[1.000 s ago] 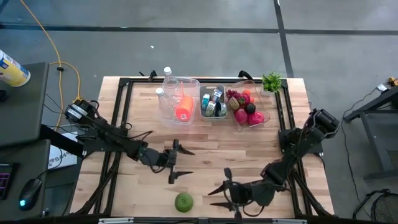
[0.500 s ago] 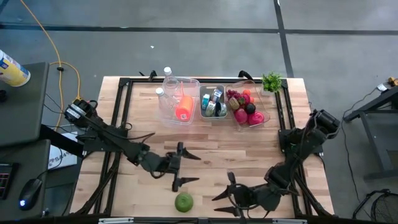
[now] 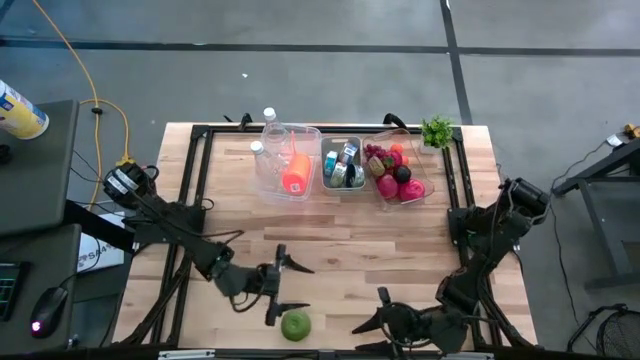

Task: Pick & Place Food Item
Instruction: Put the green apple into the right transparent bin

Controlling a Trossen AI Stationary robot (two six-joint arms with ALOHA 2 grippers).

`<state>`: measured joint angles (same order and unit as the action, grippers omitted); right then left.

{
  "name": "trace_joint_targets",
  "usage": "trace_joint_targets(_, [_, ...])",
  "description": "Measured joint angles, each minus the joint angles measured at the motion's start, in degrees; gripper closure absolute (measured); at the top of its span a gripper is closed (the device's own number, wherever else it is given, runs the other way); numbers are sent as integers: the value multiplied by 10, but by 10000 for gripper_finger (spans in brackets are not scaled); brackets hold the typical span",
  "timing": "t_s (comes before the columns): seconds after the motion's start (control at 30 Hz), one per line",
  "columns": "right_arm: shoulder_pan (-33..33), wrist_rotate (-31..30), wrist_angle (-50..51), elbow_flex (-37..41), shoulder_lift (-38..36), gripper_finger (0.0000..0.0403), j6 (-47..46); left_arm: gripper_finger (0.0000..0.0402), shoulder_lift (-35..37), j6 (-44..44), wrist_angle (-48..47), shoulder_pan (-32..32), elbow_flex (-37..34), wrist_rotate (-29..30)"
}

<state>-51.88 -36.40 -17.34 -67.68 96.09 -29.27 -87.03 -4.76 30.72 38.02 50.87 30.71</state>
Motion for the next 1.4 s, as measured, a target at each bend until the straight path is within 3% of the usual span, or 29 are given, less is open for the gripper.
trace_joint_targets(0.1, [-8, -24, 4, 0, 0, 266, -8, 51, 0, 2, 2, 22, 0, 69])
trace_joint_targets(0.27, [-11, -26, 6, 0, 0, 266, 4, 51, 0, 38, 4, 36, 0, 78])
trace_joint_targets(0.47, [-11, -25, 23, 0, 0, 266, 6, 51, 0, 67, -3, 42, 0, 2])
trace_joint_targets(0.57, [-10, -25, 40, 0, 0, 266, 6, 51, 0, 35, 13, 46, 0, -29])
trace_joint_targets(0.9, [-8, -25, 68, 0, 0, 266, 10, 51, 0, 6, 11, 68, 0, -12])
trace_joint_targets(1.03, [-8, -25, 69, 0, 0, 266, 17, 51, 0, 4, 10, 79, 0, 26])
trace_joint_targets(1.2, [-5, -25, 69, 0, 0, 266, 28, 51, 0, -33, 8, 99, 0, 118])
trace_joint_targets(1.4, [3, -24, 73, 0, 0, 266, 27, 51, 0, -4, 4, 113, 0, 155])
